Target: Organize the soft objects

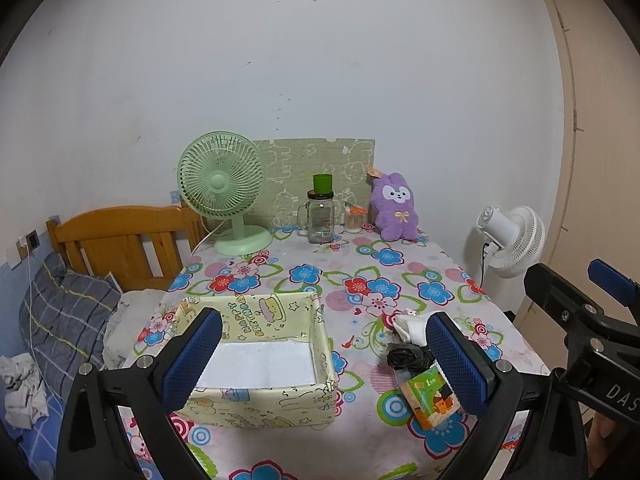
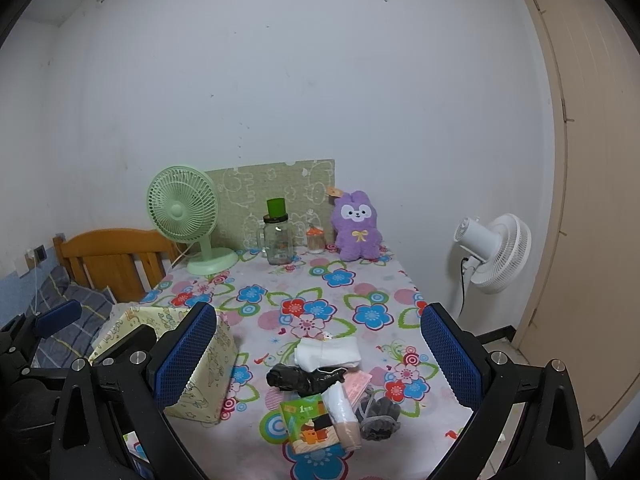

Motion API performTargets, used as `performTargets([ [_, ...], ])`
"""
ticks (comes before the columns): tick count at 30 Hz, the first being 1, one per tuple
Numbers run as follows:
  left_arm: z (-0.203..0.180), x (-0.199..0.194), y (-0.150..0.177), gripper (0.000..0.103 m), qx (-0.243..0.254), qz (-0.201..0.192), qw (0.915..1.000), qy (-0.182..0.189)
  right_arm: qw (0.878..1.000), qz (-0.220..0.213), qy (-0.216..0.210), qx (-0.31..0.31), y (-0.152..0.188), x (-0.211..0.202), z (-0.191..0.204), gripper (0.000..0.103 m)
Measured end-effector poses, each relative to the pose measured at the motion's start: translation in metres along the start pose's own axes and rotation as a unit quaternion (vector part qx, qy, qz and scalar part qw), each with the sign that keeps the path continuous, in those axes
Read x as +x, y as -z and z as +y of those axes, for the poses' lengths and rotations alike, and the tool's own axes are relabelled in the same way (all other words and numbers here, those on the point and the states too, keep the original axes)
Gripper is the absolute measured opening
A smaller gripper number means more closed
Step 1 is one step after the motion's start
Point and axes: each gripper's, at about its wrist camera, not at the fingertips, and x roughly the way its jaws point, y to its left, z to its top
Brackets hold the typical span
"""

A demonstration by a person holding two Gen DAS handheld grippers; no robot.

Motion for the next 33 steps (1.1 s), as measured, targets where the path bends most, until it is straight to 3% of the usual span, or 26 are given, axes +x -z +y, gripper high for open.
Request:
performTargets([
  [16,0.005,0.006,0.002,0.103,0.001,0.007,0.9998,-0.016,1.000,0.014,-0.008,-0.001,0.005,0.005,0.003,0.103],
  [33,0.004,0.020,0.006,0.103,0.004,0.028,0.9996,-0.005,0.999,0.044,0.005,0.005,0.012,0.017,0.000,0.103],
])
